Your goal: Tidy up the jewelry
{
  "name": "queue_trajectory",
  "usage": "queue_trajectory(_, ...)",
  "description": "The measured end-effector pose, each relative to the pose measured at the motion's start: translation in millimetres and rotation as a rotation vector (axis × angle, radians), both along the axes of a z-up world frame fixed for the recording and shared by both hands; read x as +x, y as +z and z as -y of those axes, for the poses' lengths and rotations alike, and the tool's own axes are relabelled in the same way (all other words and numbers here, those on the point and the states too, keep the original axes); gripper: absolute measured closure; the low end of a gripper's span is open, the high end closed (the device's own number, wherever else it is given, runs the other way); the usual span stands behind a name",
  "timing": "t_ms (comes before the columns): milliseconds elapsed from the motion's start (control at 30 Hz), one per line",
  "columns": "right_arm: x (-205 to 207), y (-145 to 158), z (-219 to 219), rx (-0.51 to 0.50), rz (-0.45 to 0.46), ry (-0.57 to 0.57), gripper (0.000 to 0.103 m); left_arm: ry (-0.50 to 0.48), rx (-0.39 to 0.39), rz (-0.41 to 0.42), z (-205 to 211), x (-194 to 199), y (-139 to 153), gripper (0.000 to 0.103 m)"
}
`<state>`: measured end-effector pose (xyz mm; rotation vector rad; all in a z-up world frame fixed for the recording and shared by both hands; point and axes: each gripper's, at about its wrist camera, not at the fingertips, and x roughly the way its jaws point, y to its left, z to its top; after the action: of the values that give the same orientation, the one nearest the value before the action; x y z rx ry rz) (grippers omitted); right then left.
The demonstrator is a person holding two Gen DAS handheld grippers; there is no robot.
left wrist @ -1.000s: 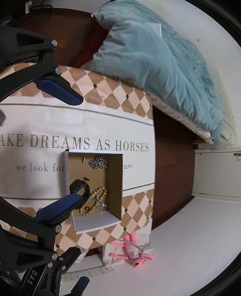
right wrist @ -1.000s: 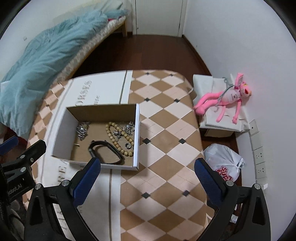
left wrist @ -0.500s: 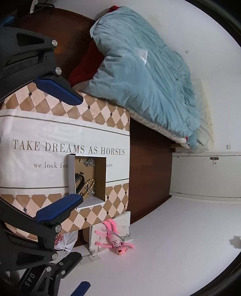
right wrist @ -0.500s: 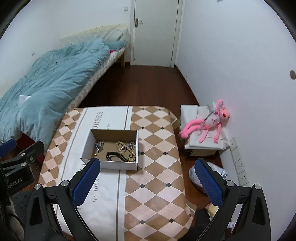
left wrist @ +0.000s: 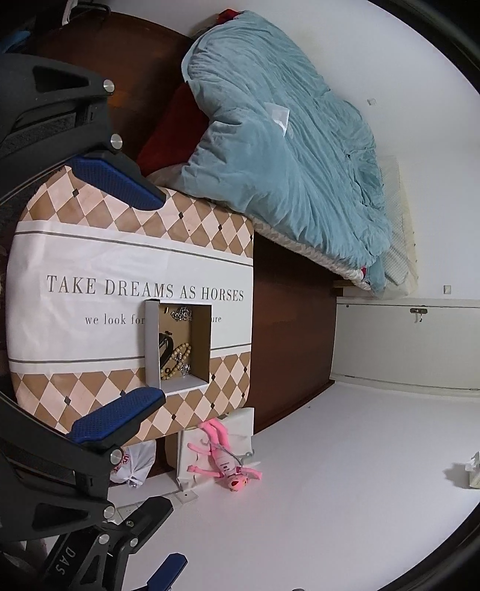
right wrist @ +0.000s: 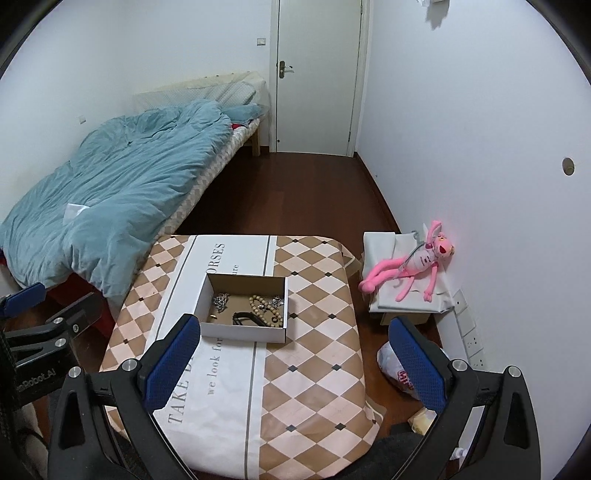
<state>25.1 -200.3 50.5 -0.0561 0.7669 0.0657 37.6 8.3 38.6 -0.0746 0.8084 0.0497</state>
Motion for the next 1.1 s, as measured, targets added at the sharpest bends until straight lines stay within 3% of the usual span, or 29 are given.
queue_trajectory(267, 17, -2, 10, 0.005, -0.027, -0.033, 0.000, -0.004, -0.006, -0.045, 3, 19, -6, 0.005)
queue_trajectory(800, 91, -41, 5, -0.038, -0.119, -0.047, 0.000, 0.003, 0.031, -0.154, 9, 75, -38, 0.005)
queue_trajectory(1100, 100, -53, 4, -0.043, -0.157, -0.040, 0.000, -0.003, 0.038, -0.168, 9, 83, -42, 0.005)
